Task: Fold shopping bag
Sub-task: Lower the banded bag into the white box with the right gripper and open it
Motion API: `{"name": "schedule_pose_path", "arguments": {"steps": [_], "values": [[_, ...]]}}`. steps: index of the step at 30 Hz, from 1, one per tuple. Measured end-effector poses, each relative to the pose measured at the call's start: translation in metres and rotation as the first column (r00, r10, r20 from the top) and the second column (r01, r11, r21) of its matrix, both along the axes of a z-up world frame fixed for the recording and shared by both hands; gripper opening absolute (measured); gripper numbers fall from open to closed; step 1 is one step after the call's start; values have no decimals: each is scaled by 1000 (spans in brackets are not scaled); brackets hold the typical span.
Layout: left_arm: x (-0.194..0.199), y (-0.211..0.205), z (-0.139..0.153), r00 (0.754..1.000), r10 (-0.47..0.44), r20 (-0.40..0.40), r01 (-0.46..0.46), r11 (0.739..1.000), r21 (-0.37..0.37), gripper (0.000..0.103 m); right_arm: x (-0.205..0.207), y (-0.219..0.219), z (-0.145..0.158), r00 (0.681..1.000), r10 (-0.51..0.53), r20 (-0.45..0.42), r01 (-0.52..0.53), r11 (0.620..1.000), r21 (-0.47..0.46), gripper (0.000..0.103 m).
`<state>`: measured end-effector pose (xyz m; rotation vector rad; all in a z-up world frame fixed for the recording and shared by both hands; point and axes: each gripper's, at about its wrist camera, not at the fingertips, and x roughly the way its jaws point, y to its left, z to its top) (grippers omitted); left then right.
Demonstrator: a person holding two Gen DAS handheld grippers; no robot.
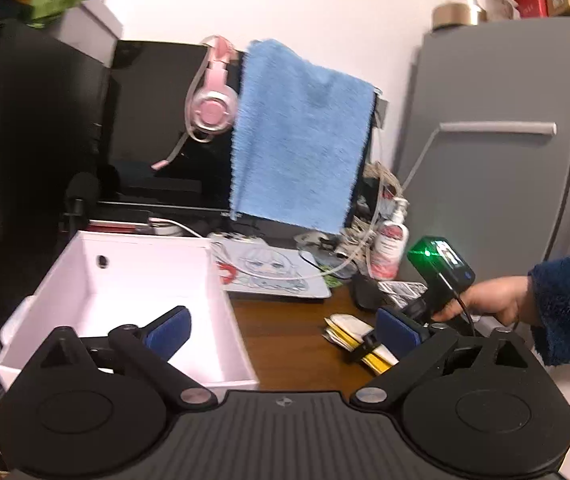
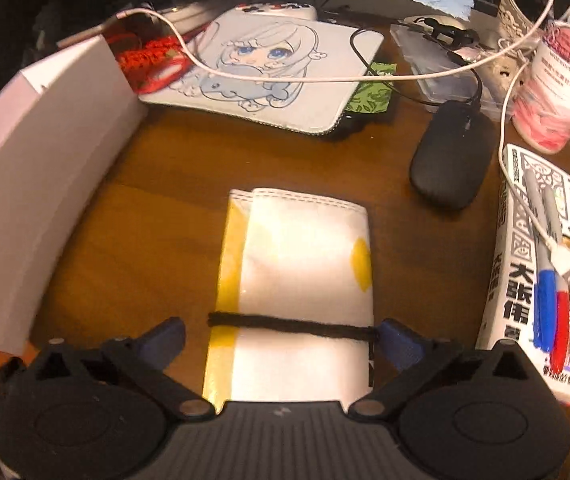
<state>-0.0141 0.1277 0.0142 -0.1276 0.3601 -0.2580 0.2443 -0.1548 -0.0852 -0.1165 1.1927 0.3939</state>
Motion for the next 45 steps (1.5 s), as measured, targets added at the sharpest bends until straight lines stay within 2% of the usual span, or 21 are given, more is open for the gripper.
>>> {"name": "schedule_pose_path", "arguments": {"steps": [6,9,13,16,20,22,24,26,28,29,32,36,43,45], "values": [[-12,20,-6,999,34,-6,-34,999,2,102,5,3,-6,1000,-7,-8,7,998,-60,102],[-16,28,-8,999,43,-4,-43,999,5,102,6,7,-8,1000,24,-2,-24,996,-90,92],[-25,41,-12,997,74,11,-74,997,3,102,3,11,-2,999,41,28,-38,994,-99,87],[-32,54,-15,996,84,5,-84,996,-12,102,2,12,18,998,43,40,-42,998,-41,87],[-37,70,-18,994,109,-5,-109,994,-21,103,2,40,80,981,122,151,-129,991,39,87],[-40,78,-20,992,129,-10,-129,991,-22,102,-3,72,120,948,213,236,-237,968,81,87],[-43,85,-23,989,147,-16,-148,988,-33,102,-8,107,158,896,305,323,-355,928,109,87],[-47,93,-26,987,161,-27,-162,986,-48,102,-11,150,176,834,411,367,-474,875,97,87],[-50,100,-29,983,179,-37,-181,981,-62,102,-13,193,193,759,511,402,-584,808,76,87],[-52,104,-31,981,190,-40,-193,979,-67,102,-12,215,192,733,554,395,-622,781,58,87],[-60,111,-34,974,223,-38,-225,973,-59,102,1,276,162,700,659,276,-678,734,-32,87],[-64,116,-39,975,218,-31,-219,975,-45,102,21,320,108,665,735,131,-725,678,-122,87],[-62,112,-44,985,174,-21,-174,984,-23,102,31,350,40,520,854,37,-830,515,-215,87],[-61,110,-45,987,160,-19,-160,987,-16,102,34,354,26,496,868,19,-842,487,-231,87]]}}
